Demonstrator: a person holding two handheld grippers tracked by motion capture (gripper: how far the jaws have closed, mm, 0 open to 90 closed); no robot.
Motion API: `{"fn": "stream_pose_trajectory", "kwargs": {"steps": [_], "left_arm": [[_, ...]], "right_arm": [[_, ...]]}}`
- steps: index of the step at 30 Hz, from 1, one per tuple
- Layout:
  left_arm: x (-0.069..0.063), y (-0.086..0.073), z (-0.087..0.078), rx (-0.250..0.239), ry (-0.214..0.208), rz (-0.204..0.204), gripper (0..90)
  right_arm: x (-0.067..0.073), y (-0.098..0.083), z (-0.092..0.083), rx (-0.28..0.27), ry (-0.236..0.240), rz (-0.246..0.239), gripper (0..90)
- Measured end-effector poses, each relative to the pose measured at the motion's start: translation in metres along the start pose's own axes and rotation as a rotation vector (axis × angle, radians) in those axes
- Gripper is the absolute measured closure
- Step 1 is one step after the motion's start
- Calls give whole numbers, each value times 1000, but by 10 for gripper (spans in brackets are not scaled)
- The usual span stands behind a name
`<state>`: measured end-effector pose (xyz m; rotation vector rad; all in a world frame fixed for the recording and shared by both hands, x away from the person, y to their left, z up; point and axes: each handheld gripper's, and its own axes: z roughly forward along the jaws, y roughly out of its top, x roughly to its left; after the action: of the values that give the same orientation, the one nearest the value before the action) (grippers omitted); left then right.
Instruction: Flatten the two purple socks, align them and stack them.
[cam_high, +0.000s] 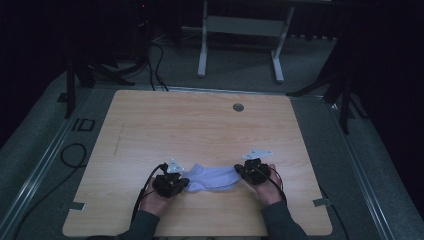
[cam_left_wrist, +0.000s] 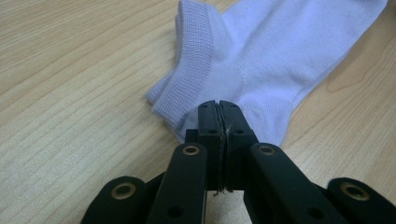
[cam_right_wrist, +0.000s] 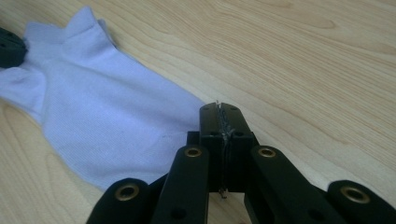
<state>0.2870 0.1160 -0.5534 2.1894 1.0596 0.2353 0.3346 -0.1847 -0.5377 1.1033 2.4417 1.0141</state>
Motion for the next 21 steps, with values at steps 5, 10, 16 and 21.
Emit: {"fn": "stream_pose_trajectory", "kwargs": {"steps": [5, 10, 16, 21], "left_arm": [[0, 0, -1, 2, -1, -8, 843], [-3, 1, -2, -24, 1, 10, 759], [0, 3, -7, -59, 2, -6, 677], [8, 3, -11, -79, 24, -40, 627]], "right_arm": [[2, -2, 2, 23, 8, -11, 881], [4, -6, 2, 23, 47, -11, 671], [1, -6, -5, -21, 72, 13, 535], [-4, -7, -11, -52, 66, 33, 509]]}}
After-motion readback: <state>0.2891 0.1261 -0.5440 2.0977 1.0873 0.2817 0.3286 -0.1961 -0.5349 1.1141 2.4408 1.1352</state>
